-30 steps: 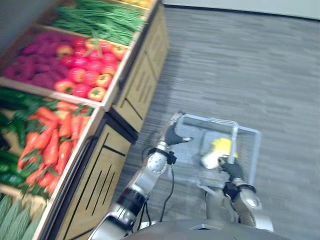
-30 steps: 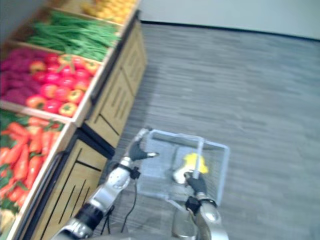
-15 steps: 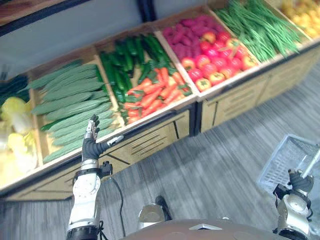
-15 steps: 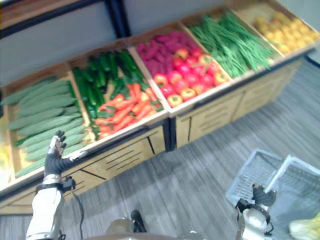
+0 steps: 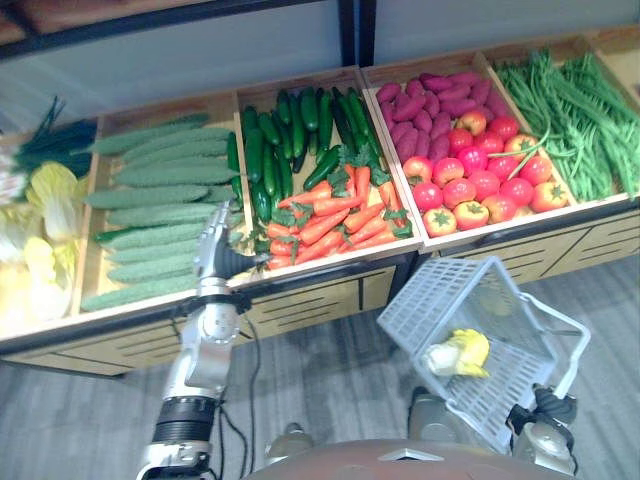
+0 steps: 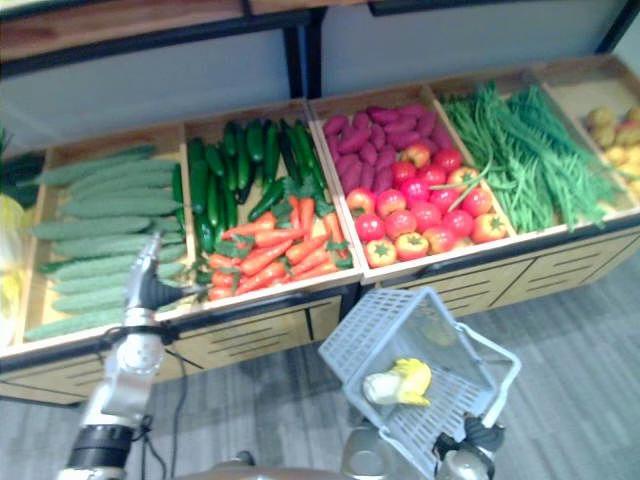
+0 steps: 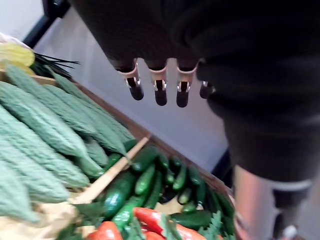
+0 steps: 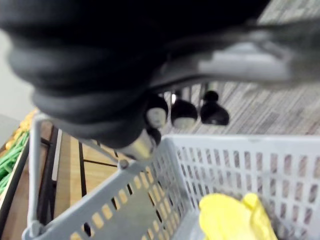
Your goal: Pick vegetable in the basket
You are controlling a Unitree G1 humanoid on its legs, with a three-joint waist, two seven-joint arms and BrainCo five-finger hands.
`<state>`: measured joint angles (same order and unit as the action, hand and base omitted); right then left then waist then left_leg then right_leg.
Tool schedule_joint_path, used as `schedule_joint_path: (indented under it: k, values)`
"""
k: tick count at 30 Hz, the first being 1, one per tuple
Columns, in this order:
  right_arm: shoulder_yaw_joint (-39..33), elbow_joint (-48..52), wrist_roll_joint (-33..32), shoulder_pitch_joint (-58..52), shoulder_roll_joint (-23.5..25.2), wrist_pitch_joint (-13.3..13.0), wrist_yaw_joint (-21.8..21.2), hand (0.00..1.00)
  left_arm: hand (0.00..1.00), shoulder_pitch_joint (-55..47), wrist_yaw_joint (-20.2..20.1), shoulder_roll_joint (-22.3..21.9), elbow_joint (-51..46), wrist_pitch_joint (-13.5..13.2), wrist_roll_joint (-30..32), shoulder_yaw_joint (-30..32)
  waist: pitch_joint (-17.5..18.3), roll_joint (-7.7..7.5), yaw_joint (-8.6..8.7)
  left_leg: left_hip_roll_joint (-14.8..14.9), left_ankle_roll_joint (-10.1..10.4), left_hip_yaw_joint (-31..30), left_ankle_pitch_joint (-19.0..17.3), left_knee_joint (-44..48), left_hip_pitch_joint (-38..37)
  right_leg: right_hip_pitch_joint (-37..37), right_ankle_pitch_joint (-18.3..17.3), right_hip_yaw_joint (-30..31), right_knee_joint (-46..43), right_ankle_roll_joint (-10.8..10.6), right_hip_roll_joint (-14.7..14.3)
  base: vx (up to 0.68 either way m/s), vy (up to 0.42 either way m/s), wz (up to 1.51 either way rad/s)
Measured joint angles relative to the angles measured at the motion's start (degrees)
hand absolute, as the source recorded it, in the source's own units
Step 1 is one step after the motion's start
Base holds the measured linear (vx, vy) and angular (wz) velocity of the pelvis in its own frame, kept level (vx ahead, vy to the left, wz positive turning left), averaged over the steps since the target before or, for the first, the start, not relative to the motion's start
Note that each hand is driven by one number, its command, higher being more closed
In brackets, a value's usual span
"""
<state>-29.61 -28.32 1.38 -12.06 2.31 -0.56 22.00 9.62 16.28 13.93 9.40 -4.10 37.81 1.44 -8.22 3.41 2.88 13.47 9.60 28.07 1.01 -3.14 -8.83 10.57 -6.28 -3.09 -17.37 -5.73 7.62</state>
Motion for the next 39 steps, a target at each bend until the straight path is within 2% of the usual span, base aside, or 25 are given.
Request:
schedule_joint_path:
  k: [2,5,7,8,13,14,18,22,24,29,33,36,39]
  values:
    - [1.05,-0.03,0.0,-0.13,0.49,0.01,-0.02,1.0,0.0,2.72,0.28,0.47,2.64,0.12,0.12,-1.18,-0.17,-0.27,0.9,-0.26,0.2,0.09,-0.14,0.02,0.5,0.14,0.28,0.0,0.77,-0.22,0.32,0.05,0.033,-0.01]
    - [1.67,0.21,-0.06,0.62,1.53,0.01,0.02,1.0,0.0,9.91,0.41,2.39,9.64,1.13,1.9,-3.71,-1.14,-1.15,1.2,-0.87,0.26,1.76,-0.16,0.2,3.98,2.37,3.55,0.79,4.91,-0.77,0.6,0.0,0.056,-0.1]
    - [1.91,1.44,-0.08,1.11,1.56,-0.02,0.33,1.0,0.0,13.38,0.42,4.08,14.05,2.18,2.24,-3.76,-3.35,-1.59,1.35,-1.15,0.22,2.99,-0.1,0.33,4.81,2.72,5.9,1.7,7.92,-0.91,0.51,-0.01,0.039,-0.28]
    - [1.98,2.91,-0.16,1.1,1.51,-0.08,0.75,1.0,0.0,15.1,0.4,5.14,16.39,3.23,2.27,-3.64,-4.44,-1.67,2.01,-1.4,0.21,3.68,-0.1,0.48,5.97,3.34,7.41,2.42,9.95,-1.04,0.57,-0.02,0.028,-0.27]
    - [2.58,5.06,-0.94,1.81,1.02,-0.18,2.49,1.0,0.0,24.09,0.42,8.57,25.37,4.97,2.2,-3.6,-9.58,-1.42,2.8,-1.35,0.16,6.2,-0.1,1.56,9.97,6.43,11.5,4.79,14.57,-1.13,0.6,-0.03,-0.005,-0.26]
    - [3.2,5.9,-1.91,2.61,0.97,-0.18,3.12,1.0,1.0,26.91,0.8,9.46,27.2,4.94,2.22,-3.61,-11.37,-1.49,2.91,-1.12,0.13,7.01,-0.08,1.86,10.76,7.41,12.05,5.51,14.74,-0.97,0.42,-0.03,-0.015,-0.22]
    - [4.94,11.18,-2.98,3.33,0.86,-1.39,3.94,1.0,1.0,35.59,4.05,11.09,30.26,4.64,2.09,-3.59,-14.86,-0.87,2.67,-0.67,0.1,9.31,-0.06,3.48,14.2,10.4,13.95,6.99,15.99,-0.98,0.26,-0.05,-0.031,-0.16]
    - [7.19,11.82,-4.76,3.46,0.43,-2.9,4.26,1.0,1.0,39.68,4.48,11.71,31.18,4.66,1.55,-3.17,-16.12,-0.81,2.53,0.02,-0.16,10.8,-0.37,4.28,15.49,11.07,15.1,7.61,17.44,-0.84,-0.26,-0.04,-0.023,-0.1]
    - [7.72,12.23,-5.78,3.37,0.22,-3.14,4.24,1.0,1.0,39.77,4.27,11.79,30.1,3.85,1.55,-2.41,-16.27,-0.85,2.25,0.32,-0.12,11.78,-0.69,4.39,15.1,11.1,15.13,8.38,17.49,-0.84,-0.62,-0.01,-0.007,-0.17]
    - [8.08,13.91,-5.76,3.14,-0.13,-3.69,3.84,1.0,1.0,38.75,1.81,11.59,27.93,3.72,1.65,-4.43,-16.26,-0.76,2.23,0.38,-0.19,12.25,-0.37,4.4,14.26,10.38,15.1,7.8,17.44,-0.88,-0.52,0.02,0.004,0.01]
    - [8.25,12.86,-5.76,2.32,-0.12,-3.71,3.26,1.0,1.0,34.09,1.08,11.53,23.77,3.89,2.02,-5.86,-16.37,-0.11,2.29,0.69,-0.22,12.21,0.13,4.18,10.37,5.44,14.12,4.87,17.31,-0.93,-0.17,0.04,0.02,0.24]
    - [8.23,9.04,-5.75,1.34,-0.51,-3.81,2.69,1.0,1.0,30.95,1.15,12.57,17.14,3.88,2.23,-5.82,-15.88,0.58,2.01,0.17,-0.29,10.24,0.18,4.08,7.64,0.9,12.55,2.07,16.93,-0.98,0.65,0.01,0.036,0.47]
    - [7.48,4.5,-5.78,1.05,-0.91,-3.78,1.71,1.0,1.0,27.29,1.23,14.95,11.61,3.92,2.27,-5.35,-12.92,1.85,1.34,-0.54,-0.43,7.95,0.24,3.17,6.44,-1.34,11.66,0.41,16.9,-1.03,0.98,0.01,0.018,0.31]
